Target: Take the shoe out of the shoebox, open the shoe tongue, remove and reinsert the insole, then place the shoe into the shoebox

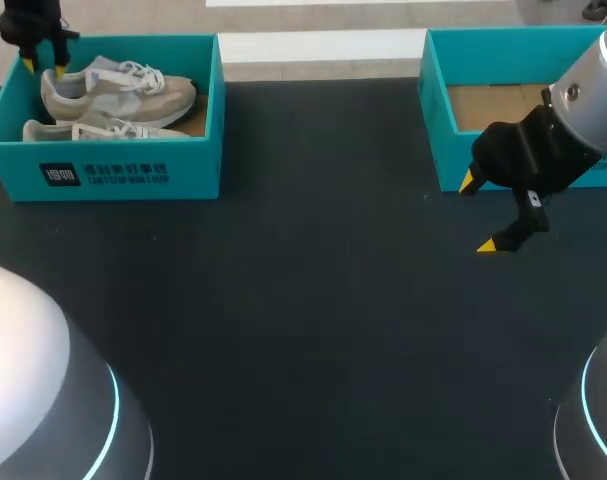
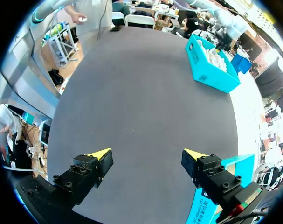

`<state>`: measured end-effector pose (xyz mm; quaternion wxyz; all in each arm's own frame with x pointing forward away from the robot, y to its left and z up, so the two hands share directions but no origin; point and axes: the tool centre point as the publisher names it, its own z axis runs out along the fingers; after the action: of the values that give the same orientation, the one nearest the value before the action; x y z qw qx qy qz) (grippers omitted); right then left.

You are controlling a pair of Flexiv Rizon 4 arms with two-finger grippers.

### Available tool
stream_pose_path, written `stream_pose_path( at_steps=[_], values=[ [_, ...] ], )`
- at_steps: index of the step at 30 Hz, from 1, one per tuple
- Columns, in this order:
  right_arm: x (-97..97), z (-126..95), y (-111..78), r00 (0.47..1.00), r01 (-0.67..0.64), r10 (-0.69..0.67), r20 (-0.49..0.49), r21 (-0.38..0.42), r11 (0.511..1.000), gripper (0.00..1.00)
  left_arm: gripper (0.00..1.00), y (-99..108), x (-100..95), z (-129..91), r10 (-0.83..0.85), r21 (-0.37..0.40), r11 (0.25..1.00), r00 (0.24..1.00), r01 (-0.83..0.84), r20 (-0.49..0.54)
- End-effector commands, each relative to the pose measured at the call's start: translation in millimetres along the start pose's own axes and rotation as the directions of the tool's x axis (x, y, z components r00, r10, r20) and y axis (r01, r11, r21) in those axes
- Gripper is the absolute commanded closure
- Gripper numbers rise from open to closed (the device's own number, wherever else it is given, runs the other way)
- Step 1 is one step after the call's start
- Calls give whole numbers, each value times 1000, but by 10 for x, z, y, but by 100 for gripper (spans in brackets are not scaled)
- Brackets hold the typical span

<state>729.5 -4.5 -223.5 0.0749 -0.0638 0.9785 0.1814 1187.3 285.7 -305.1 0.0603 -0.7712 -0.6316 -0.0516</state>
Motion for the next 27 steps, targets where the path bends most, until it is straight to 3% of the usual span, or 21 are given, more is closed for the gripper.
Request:
stream_pose_path(
  at_steps=[1,3,5,6,19,27],
  values=[
    [-5,16,4,1000,-1,1,0,3,1000,0,49,-303,-108,-207,0,-37,999,1000,0,-1],
    [-5,16,4,1000,-1,1,0,3,1000,0,38,-396,-150,-254,-1,-45,999,1000,1,18],
    [-5,16,4,1000,-1,1,0,3,1000,0,6,-488,-198,-292,-19,-69,997,1000,20,15],
    [-5,16,4,1000,-1,1,0,3,1000,0,0,-528,-222,-317,-28,-69,997,999,30,20],
    [-5,16,4,1000,-1,1,0,3,1000,0,0,-558,-241,-354,-32,-60,998,999,34,44],
    [-5,16,4,1000,-1,1,0,3,1000,0,0,-1040,-244,-357,-95,-95,990,993,101,63]
  ],
)
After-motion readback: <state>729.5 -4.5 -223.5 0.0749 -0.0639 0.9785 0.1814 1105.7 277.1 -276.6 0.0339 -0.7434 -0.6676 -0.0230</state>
